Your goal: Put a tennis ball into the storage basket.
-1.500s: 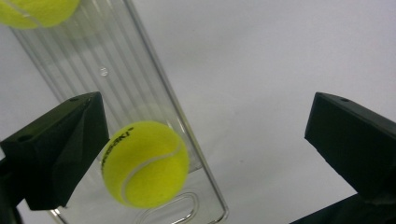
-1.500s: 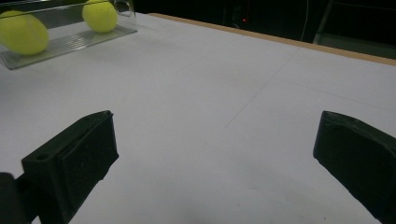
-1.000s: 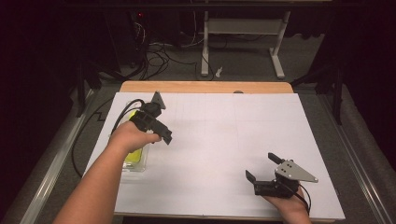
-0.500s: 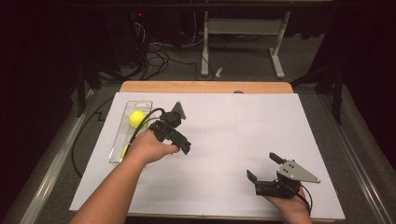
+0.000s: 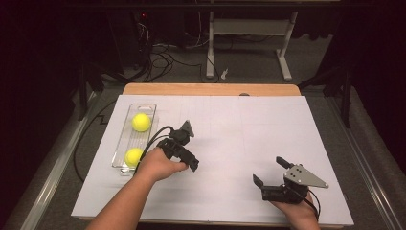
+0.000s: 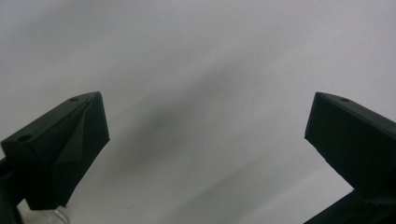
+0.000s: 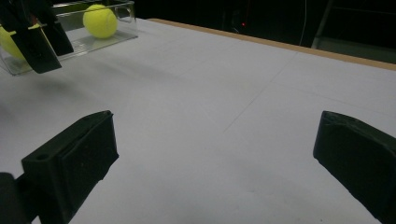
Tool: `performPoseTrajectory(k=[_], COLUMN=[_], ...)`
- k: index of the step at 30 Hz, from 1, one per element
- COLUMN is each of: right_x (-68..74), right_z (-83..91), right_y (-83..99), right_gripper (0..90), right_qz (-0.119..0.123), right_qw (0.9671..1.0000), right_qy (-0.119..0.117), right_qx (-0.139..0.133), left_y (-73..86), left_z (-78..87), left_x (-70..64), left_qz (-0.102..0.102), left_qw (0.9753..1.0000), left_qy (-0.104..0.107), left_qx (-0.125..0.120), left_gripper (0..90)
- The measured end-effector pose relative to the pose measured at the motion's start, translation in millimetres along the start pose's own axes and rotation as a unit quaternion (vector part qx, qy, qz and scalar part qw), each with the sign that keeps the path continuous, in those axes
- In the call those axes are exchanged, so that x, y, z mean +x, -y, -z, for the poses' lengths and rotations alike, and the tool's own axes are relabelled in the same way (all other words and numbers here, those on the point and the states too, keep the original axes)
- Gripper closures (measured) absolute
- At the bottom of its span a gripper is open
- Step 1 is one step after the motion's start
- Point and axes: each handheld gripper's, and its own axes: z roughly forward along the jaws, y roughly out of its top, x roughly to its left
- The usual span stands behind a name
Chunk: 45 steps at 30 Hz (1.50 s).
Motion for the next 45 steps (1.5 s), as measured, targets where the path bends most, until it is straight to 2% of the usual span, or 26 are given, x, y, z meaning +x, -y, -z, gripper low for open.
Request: performPoseTrajectory(k=[4, 9, 15, 17, 18, 20, 22, 24, 27, 28, 29, 31, 35, 36, 39, 40, 41, 43, 45], right_x=[0.2, 1.3, 1.4, 1.5, 1.7, 2.0, 2.3, 2.2, 2.4, 2.6, 2.8, 2.9, 2.3, 2.1, 1.7, 1.6, 1.4, 1.2, 0.9], right_z=[-0.1, 0.5, 2.4, 2.8, 2.8, 3.0, 3.4, 3.4, 3.0, 3.0, 3.1, 3.2, 3.2, 3.2, 4.0, 4.2, 4.4, 4.8, 4.9], right_y=[0.0, -0.6, -0.8, -0.9, -0.9, -1.0, -1.3, -1.3, -1.4, -1.4, -1.5, -1.4, -1.1, -1.1, -1.3, -1.5, -1.6, -1.6, -1.4], right_gripper=[0.4, 0.4, 0.4, 0.3, 0.4, 0.4, 0.4, 0.3, 0.4, 0.4, 0.4, 0.4, 0.3, 0.4, 0.4, 0.4, 0.4, 0.4, 0.3], right_qz=[0.000, 0.001, -0.001, -0.001, -0.001, -0.001, -0.001, -0.001, -0.001, -0.001, -0.001, -0.002, -0.004, -0.004, -0.008, -0.009, -0.009, -0.010, -0.011], right_qw=[1.0000, 1.0000, 1.0000, 1.0000, 1.0000, 1.0000, 1.0000, 1.0000, 1.0000, 1.0000, 1.0000, 1.0000, 1.0000, 1.0000, 0.9999, 0.9999, 0.9999, 0.9999, 0.9999], right_qy=[0.000, -0.001, -0.001, -0.001, -0.001, -0.002, -0.002, -0.001, -0.001, 0.000, -0.001, -0.001, 0.000, 0.001, 0.002, 0.002, 0.002, 0.002, 0.002], right_qx=[0.001, -0.002, -0.005, -0.007, -0.007, -0.007, -0.008, -0.007, -0.008, -0.008, -0.008, -0.008, -0.008, -0.009, -0.011, -0.012, -0.013, -0.013, -0.013], left_y=[3.1, 6.9, 20.2, 27.2, 31.5, 40.4, 50.0, 57.7, 67.8, 70.7, 73.3, 79.1, 85.2, 86.2, 88.4, 89.1, 89.4, 90.2, 90.2], left_z=[-9.4, -16.9, -17.4, -15.5, -14.0, -11.4, -9.3, -10.8, -15.7, -18.0, -20.2, -23.6, -29.6, -30.7, -33.6, -34.7, -35.0, -36.8, -38.7], left_x=[-0.4, -3.4, -4.2, -1.7, -1.2, 0.1, 1.8, 3.2, 5.9, 6.4, 6.4, 4.3, 5.5, 5.8, 7.0, 7.6, 8.7, 9.5, 8.7], left_qz=[-0.001, -0.007, -0.019, -0.019, -0.021, -0.022, -0.030, -0.038, -0.048, -0.049, -0.050, -0.062, -0.077, -0.079, -0.088, -0.089, -0.089, -0.090, -0.099], left_qw=[1.0000, 0.9999, 0.9987, 0.9966, 0.9947, 0.9890, 0.9817, 0.9771, 0.9717, 0.9706, 0.9700, 0.9661, 0.9578, 0.9553, 0.9499, 0.9470, 0.9460, 0.9421, 0.9408], left_qy=[0.003, -0.001, 0.007, 0.026, 0.030, 0.051, 0.055, 0.062, 0.060, 0.059, 0.054, 0.029, 0.047, 0.049, 0.052, 0.056, 0.061, 0.067, 0.062], left_qx=[0.009, 0.008, -0.047, -0.076, -0.096, -0.138, -0.180, -0.200, -0.223, -0.228, -0.232, -0.249, -0.273, -0.281, -0.295, -0.304, -0.305, -0.316, -0.318], left_gripper=[0.8, 0.8, 2.4, 2.4, 3.0, 3.2, 3.6, 3.8, 3.5, 3.5, 2.7, 1.9, 0.5, 0.2, 0.1, 0.1, 0.1, 0.1, 0.1])
